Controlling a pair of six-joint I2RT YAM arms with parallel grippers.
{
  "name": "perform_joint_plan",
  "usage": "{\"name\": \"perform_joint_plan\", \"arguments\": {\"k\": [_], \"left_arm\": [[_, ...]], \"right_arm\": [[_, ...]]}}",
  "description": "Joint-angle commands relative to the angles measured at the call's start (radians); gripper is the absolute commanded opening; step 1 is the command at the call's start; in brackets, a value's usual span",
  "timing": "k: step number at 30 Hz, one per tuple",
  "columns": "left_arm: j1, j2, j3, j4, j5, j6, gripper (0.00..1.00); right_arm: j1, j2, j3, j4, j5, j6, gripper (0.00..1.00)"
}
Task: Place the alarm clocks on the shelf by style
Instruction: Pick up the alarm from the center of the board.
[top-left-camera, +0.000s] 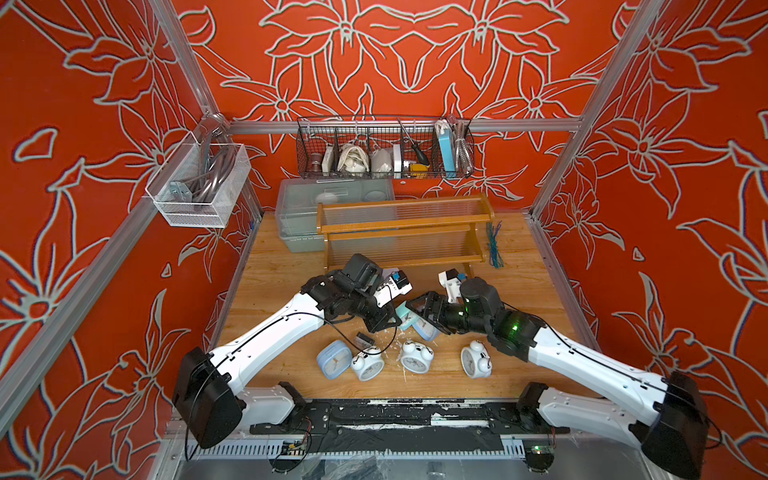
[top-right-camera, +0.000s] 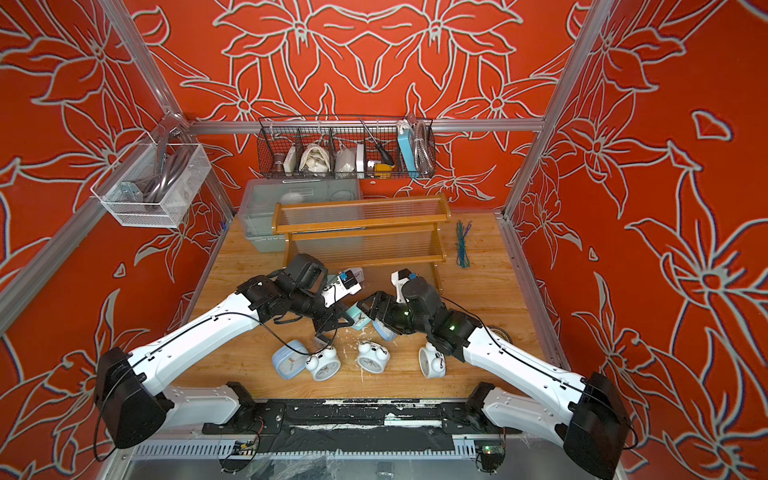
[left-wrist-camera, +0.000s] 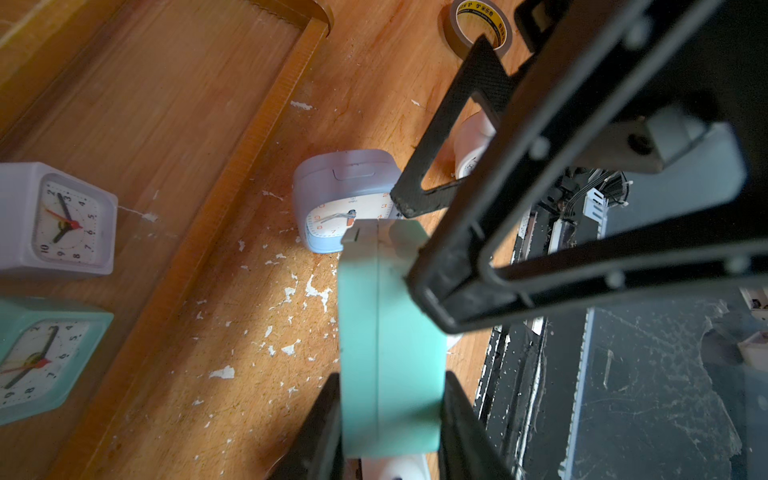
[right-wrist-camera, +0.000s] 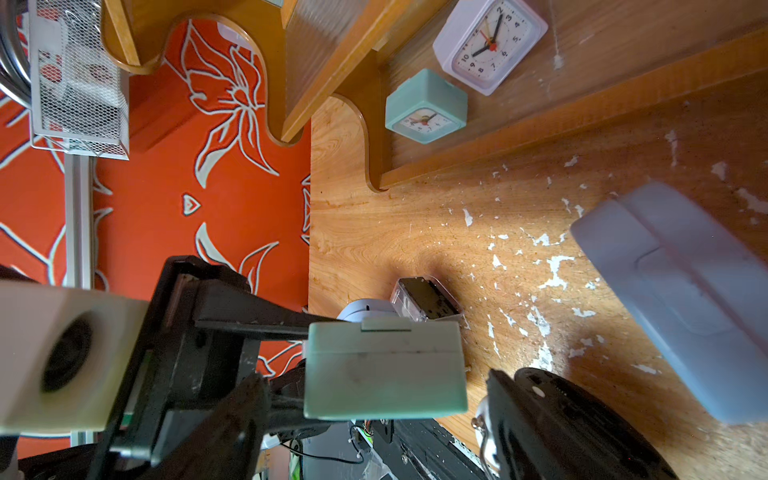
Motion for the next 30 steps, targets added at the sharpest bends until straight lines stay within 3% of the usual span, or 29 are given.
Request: {"name": "perform_joint_plan", "arguments": {"k": [1,9,17,24,27,30], "left_arm": [[-0.004,-0.005,0.028,0.006,-0.003,-0.004,0.28],[-0.004,-0.005,0.022,0.009,0.000,0.002,0.29],[-0.003,-0.011,0.020,0.010,0.002,0.003,0.29],[-0.004,-0.014,0.007,0.021,-0.005,0.007,0.30],[-0.002,-0.017,-0.001,0.023,-0.011,0.012,0.35],[0.003,-0.022,-0.003,0.010,-0.022,0.029,0.49]], "right_arm": [[0.010,0.007,-0.018,0.045,0.024,0.002,0.84],[0.016,0.025,-0.034,0.086,0.010,0.005,0.76],[0.020,0.065,-0.043,0.130,-0.017,0.010,0.76],[0.019,0.056,-0.049,0.132,0.002,0.000,0.59],[0.020,0.033,-0.038,0.086,0.046,-0.046,0.56],[0.017,0.003,-0.016,0.016,0.110,-0.127,0.55]]}}
